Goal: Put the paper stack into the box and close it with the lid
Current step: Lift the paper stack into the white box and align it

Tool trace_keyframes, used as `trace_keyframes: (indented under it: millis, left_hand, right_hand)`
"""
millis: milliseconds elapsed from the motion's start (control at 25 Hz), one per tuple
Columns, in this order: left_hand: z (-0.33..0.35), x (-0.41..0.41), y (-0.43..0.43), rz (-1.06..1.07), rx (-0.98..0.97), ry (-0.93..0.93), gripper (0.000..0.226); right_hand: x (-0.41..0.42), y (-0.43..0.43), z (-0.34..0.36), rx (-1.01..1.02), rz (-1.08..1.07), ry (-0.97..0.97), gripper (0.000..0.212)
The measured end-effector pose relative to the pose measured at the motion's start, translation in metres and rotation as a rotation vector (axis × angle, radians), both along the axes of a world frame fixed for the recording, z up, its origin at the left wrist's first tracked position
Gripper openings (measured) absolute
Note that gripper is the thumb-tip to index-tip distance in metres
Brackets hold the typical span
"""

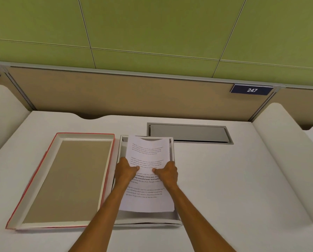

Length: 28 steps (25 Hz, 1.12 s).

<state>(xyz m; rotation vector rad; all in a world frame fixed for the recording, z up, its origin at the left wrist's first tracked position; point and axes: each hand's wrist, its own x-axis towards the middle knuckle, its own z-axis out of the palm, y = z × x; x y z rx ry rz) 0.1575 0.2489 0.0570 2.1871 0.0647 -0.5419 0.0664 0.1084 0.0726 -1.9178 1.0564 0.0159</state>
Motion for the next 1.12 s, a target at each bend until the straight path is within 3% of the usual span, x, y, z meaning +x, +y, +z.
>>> trace_keyframes:
  millis: [480,1120]
  left_hand:
    - [-0.019,0.003,0.001,0.004,-0.068,0.049,0.039]
    - [-0.027,0.004,0.003,0.044,-0.061,0.077,0.041]
  right_hand:
    - [0.009,0.001,-0.008,-0.085,0.066,0.1,0.048]
    - [0.01,-0.005,-0.023,-0.083,0.097,0.093,0.047]
